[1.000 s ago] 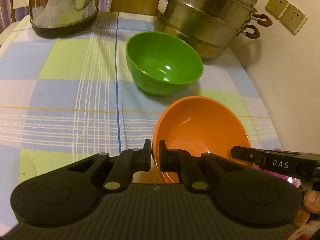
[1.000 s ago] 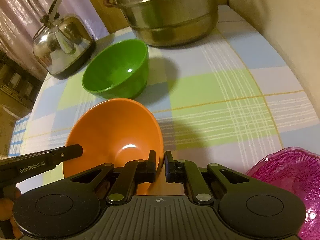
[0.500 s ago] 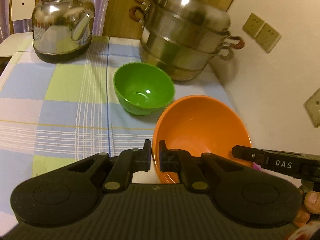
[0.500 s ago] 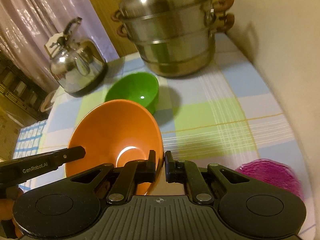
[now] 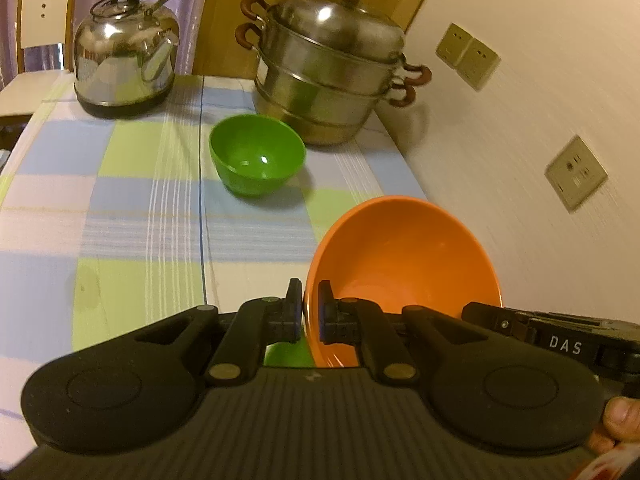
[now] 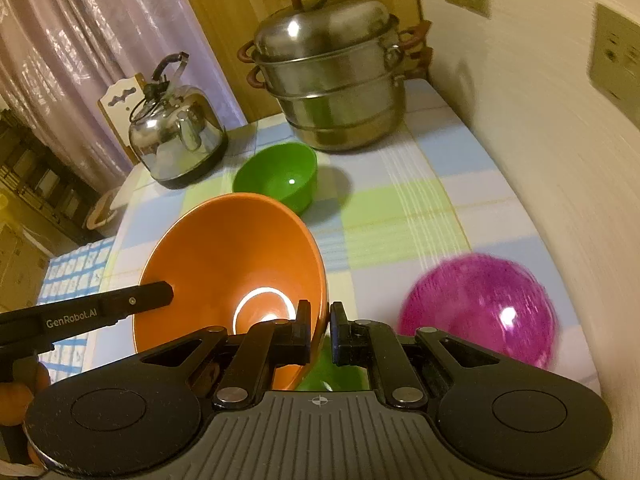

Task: Organize plates and bowls
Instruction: 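Lift the orange bowl with both grippers toward the nearby green bowl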

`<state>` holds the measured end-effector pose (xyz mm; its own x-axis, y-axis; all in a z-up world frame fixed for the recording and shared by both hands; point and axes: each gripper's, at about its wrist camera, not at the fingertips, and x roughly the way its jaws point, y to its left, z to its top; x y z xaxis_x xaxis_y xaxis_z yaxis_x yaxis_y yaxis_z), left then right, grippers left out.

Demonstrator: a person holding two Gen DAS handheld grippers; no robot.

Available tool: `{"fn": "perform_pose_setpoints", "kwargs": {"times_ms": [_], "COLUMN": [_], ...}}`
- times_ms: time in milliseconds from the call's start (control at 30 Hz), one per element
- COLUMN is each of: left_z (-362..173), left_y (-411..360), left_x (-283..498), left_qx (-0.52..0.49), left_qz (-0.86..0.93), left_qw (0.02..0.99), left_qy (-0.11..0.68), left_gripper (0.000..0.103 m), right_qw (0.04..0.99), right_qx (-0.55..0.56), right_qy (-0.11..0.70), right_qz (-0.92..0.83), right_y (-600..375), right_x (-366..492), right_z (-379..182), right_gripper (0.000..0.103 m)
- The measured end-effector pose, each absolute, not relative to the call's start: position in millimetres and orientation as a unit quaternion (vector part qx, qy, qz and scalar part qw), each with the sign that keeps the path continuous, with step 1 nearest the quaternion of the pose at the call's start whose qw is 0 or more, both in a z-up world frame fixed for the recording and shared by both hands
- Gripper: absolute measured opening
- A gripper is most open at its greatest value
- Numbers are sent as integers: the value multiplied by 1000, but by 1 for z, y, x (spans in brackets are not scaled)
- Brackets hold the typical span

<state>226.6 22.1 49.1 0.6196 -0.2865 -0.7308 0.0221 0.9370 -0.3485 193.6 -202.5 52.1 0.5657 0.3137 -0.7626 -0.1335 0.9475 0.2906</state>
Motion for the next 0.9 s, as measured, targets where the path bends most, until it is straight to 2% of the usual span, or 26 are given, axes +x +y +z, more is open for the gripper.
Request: {"fn": "perform_pose_setpoints", "kwargs": {"times_ms": [433,900], "left_z": [30,23], "left_y": [-1,1], "left_x": [165,127], "left_qx": [-159,-162], "left_qz": [-98,-89], "left_qw": [876,872], "left_qy": [445,452], "left_gripper": [6,6], "right_qw": [877,875], "right_qx": [106,108], "right_qy": [455,456], "right_qz": [113,118], "right_y": [-227,-225], "right_x": [128,95], "right_z": [44,39], "right_gripper": [9,9]}}
